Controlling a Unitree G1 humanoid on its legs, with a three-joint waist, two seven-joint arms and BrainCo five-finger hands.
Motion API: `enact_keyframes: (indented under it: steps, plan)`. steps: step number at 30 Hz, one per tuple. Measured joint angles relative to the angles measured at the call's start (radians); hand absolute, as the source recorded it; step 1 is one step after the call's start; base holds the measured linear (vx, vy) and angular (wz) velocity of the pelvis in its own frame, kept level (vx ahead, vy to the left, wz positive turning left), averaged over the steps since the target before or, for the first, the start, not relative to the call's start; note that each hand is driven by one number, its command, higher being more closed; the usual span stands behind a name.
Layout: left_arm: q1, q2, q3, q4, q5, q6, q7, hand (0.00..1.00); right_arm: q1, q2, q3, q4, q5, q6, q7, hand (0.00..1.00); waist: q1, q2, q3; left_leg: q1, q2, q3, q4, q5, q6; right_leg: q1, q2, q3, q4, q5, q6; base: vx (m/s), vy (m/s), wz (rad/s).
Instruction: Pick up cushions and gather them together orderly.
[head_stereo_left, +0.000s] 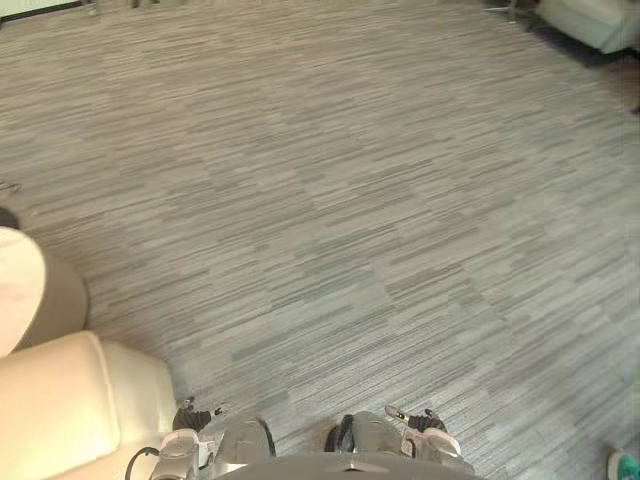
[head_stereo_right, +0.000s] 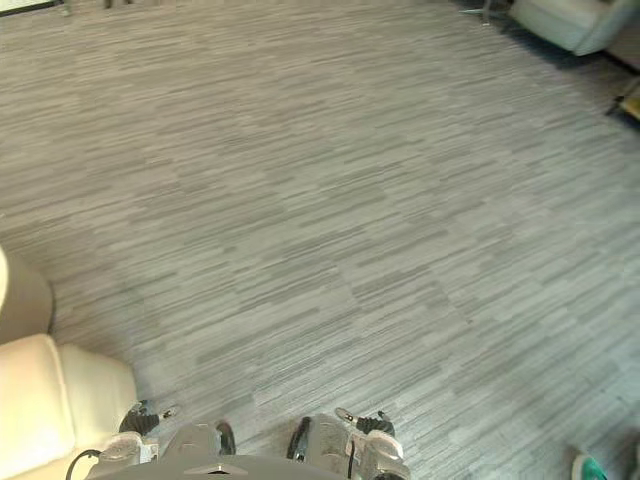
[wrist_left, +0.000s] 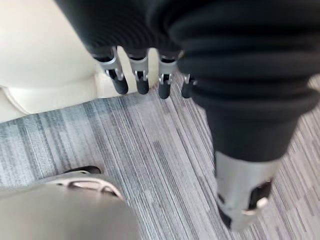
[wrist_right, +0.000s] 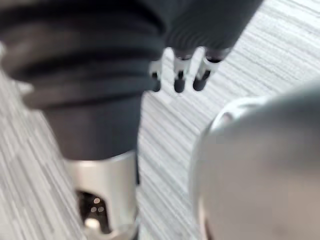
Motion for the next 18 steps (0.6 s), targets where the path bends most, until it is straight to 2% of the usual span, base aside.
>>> enact_keyframes:
  steps: [2,3,5,6,7,9,10,11,12,14,17,18]
  plan:
    - [-0.001,0.007,0.000,0.003,-0.008,0.000,0.000,0.00,-0.033,0.000,0.020,0.033,0.000,0.000,-0.001,0.00,-0.002,-0.010,0.001,0.020,0.005,0.033,-0.043,0.015,-0.026,-0.006,0.001,-0.052,-0.174,0.094,-0.002,0.19,-0.149,-0.70]
    - [-0.004,0.026,-0.006,0.010,-0.014,-0.001,0.001,0.00,-0.032,-0.001,0.033,0.042,0.000,0.000,-0.001,0.00,-0.003,-0.050,-0.002,0.040,-0.026,0.043,-0.068,0.008,-0.063,-0.006,-0.010,-0.052,-0.298,0.285,-0.064,0.17,-0.142,-0.39]
    - [-0.014,0.013,-0.008,0.037,-0.015,0.000,0.000,0.00,-0.045,-0.024,0.031,0.064,0.000,0.000,-0.001,0.00,-0.006,-0.005,0.012,0.047,0.001,0.019,-0.078,0.006,-0.087,-0.005,0.029,-0.036,-0.302,0.273,-0.069,0.16,-0.171,-0.39]
    - [-0.016,-0.003,-0.008,0.046,-0.015,0.000,0.002,0.00,-0.045,-0.044,0.027,0.063,0.000,-0.002,-0.001,0.00,-0.014,0.025,0.016,0.038,0.030,0.016,-0.064,0.001,-0.097,-0.003,0.062,-0.034,-0.331,0.255,-0.065,0.13,-0.172,-0.30]
    - [-0.017,-0.007,-0.008,0.049,-0.015,0.000,0.004,0.00,-0.045,-0.052,0.026,0.064,0.001,-0.005,-0.001,0.00,-0.015,0.034,0.016,0.027,0.043,0.013,-0.043,-0.004,-0.103,-0.003,0.075,-0.033,-0.337,0.247,-0.065,0.10,-0.141,-0.21]
    - [-0.022,-0.002,-0.016,0.047,-0.016,0.000,0.002,0.00,-0.033,-0.053,0.021,0.066,0.002,-0.003,-0.004,0.00,-0.018,0.045,0.021,-0.031,0.086,-0.029,0.093,-0.011,-0.103,0.017,0.101,-0.035,-0.355,0.228,-0.070,0.09,-0.128,-0.06]
    - [-0.025,-0.003,-0.017,0.046,-0.016,0.000,0.001,0.00,-0.024,-0.053,0.010,0.065,0.010,-0.007,-0.005,0.00,-0.016,0.053,0.031,-0.078,0.120,-0.066,0.224,-0.009,-0.099,0.053,0.124,-0.036,-0.379,0.225,-0.072,0.11,-0.123,-0.12]
    - [-0.025,-0.009,-0.017,0.044,-0.017,-0.001,0.001,0.00,-0.019,-0.059,0.005,0.066,0.011,-0.009,-0.009,0.00,-0.008,0.067,0.041,-0.126,0.147,-0.115,0.380,-0.027,-0.080,0.103,0.152,-0.025,-0.407,0.223,-0.075,0.13,-0.106,-0.31]
    - [-0.023,-0.013,-0.018,0.039,-0.018,-0.001,0.001,0.00,-0.012,-0.070,0.005,0.066,0.011,-0.009,-0.013,0.00,0.005,0.075,0.048,-0.158,0.138,-0.151,0.462,-0.049,-0.083,0.138,0.165,-0.007,-0.427,0.223,-0.075,0.14,-0.025,-0.44]
    - [-0.023,-0.018,-0.021,0.033,-0.022,-0.004,0.001,0.00,-0.011,-0.078,0.004,0.066,0.011,-0.012,-0.021,0.00,0.014,0.072,0.051,-0.204,0.105,-0.165,0.470,-0.065,-0.088,0.167,0.168,0.015,-0.447,0.224,-0.074,0.14,0.028,-0.42]
    - [-0.017,-0.027,-0.027,0.029,-0.029,-0.004,0.001,0.00,-0.027,-0.077,0.004,0.065,0.011,-0.011,-0.032,0.00,0.037,0.082,0.052,-0.259,0.034,-0.169,0.276,-0.064,-0.076,0.173,0.168,0.111,-0.459,0.218,-0.066,0.14,0.115,-0.86]
    - [-0.016,-0.032,-0.026,0.026,-0.029,-0.004,0.001,0.00,-0.032,-0.076,0.005,0.064,0.011,-0.012,-0.031,0.00,0.042,0.086,0.051,-0.264,0.013,-0.177,0.152,-0.044,-0.078,0.173,0.168,0.146,-0.471,0.218,-0.065,0.12,0.134,-0.84]
